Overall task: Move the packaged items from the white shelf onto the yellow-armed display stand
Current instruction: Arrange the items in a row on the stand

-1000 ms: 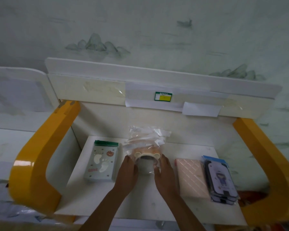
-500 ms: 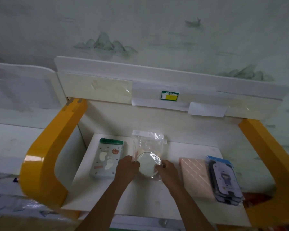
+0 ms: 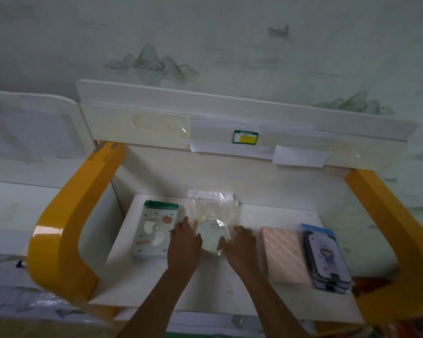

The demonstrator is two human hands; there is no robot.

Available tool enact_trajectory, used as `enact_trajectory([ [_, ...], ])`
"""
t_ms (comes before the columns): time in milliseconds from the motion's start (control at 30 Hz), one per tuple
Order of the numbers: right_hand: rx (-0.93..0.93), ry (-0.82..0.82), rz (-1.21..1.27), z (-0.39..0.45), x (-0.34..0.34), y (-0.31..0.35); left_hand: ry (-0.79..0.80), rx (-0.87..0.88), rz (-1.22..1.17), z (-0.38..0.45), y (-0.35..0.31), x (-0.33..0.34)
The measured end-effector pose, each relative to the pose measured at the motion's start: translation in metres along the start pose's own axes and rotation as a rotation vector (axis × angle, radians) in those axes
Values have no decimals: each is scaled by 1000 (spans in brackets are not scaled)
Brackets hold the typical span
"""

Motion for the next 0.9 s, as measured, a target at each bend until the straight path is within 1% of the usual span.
enact_trajectory([
  [67, -65, 0, -16, -1, -4, 2, -32, 40, 60, -2, -6, -6],
  [133, -134, -2, 24, -3, -10, 2, -68, 124, 93, -3, -14, -11],
  [233, -276, -94, 6, -9, -29, -5, -123, 205, 90, -5, -22, -18],
  [300, -330, -131, -17, -13, -42, -19, -165, 267, 84, -10, -32, -21],
  [400, -331, -190, -58, -18, -67, -47, -180, 373, 96, -22, -52, -18],
  [500, -278, -258, -113, -23, -87, -82, -132, 448, 115, -34, -75, -3],
  [567, -229, -231, -127, -22, -93, -107, -95, 470, 95, -43, -89, 13],
  [633, -189, -182, -80, -25, -97, -124, -45, 485, 78, -53, -103, 31],
  [700, -150, -92, -10, -29, -100, -137, 27, 478, 48, -60, -115, 53],
  [733, -138, -62, 20, -29, -101, -141, 92, 438, 12, -62, -119, 65],
  [833, -135, -12, 94, -29, -101, -145, 294, 217, -95, -65, -125, 96],
  [900, -127, 31, 110, -27, -95, -143, 337, 154, -108, -68, -131, 108],
])
Point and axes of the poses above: each hand's wrist, its own z-axis towards the middle knuckle, its own x-axis out of the palm, y = z × x, the point moved 5 cm from there along z, towards the middle knuckle, and after that the axes turned 6 degrees about y, right-handed, at the moved point
